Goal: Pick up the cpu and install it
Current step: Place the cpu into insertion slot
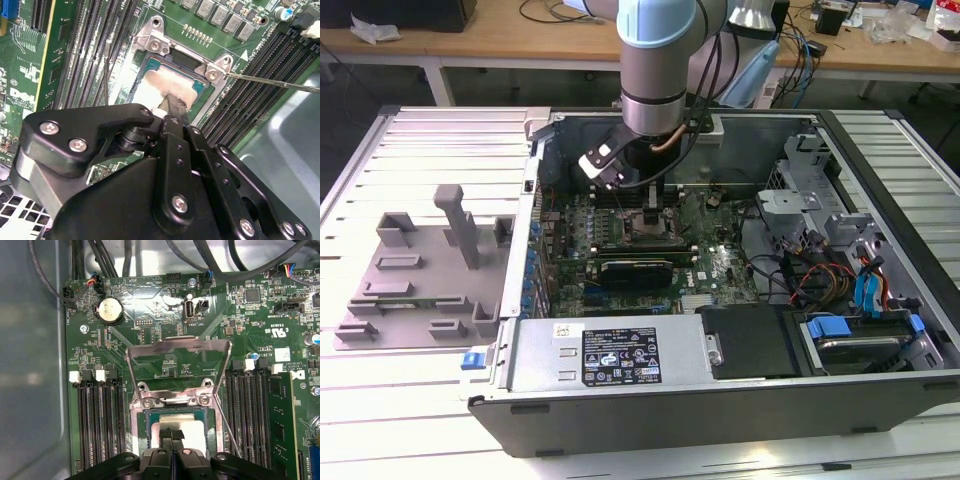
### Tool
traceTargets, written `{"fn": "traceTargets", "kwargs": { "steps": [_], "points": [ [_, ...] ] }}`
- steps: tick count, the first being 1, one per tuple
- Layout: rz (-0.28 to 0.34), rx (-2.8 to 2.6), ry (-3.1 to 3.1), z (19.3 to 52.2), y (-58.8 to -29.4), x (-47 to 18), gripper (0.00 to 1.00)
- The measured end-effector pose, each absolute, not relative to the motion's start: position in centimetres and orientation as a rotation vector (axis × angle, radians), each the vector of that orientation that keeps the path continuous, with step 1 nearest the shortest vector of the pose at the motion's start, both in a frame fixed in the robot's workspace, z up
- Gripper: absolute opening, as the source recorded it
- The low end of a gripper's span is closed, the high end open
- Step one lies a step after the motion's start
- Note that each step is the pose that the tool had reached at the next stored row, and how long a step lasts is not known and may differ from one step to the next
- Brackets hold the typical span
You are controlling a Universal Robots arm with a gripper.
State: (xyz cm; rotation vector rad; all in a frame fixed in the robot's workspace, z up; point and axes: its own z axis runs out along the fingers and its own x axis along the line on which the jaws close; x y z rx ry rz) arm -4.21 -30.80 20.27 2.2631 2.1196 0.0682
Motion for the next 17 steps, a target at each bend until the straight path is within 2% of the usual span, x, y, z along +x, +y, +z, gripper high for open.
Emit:
{"fn": "traceTargets", "kwargs": {
  "steps": [4,11,17],
  "points": [
    [0.073,2.269,2.114,20.5,-30.7,-4.2,0.11],
    [0.069,2.272,2.110,23.0,-30.8,-4.2,0.11],
    [0.069,2.272,2.109,24.1,-31.9,-4.2,0.11]
  ]
}}
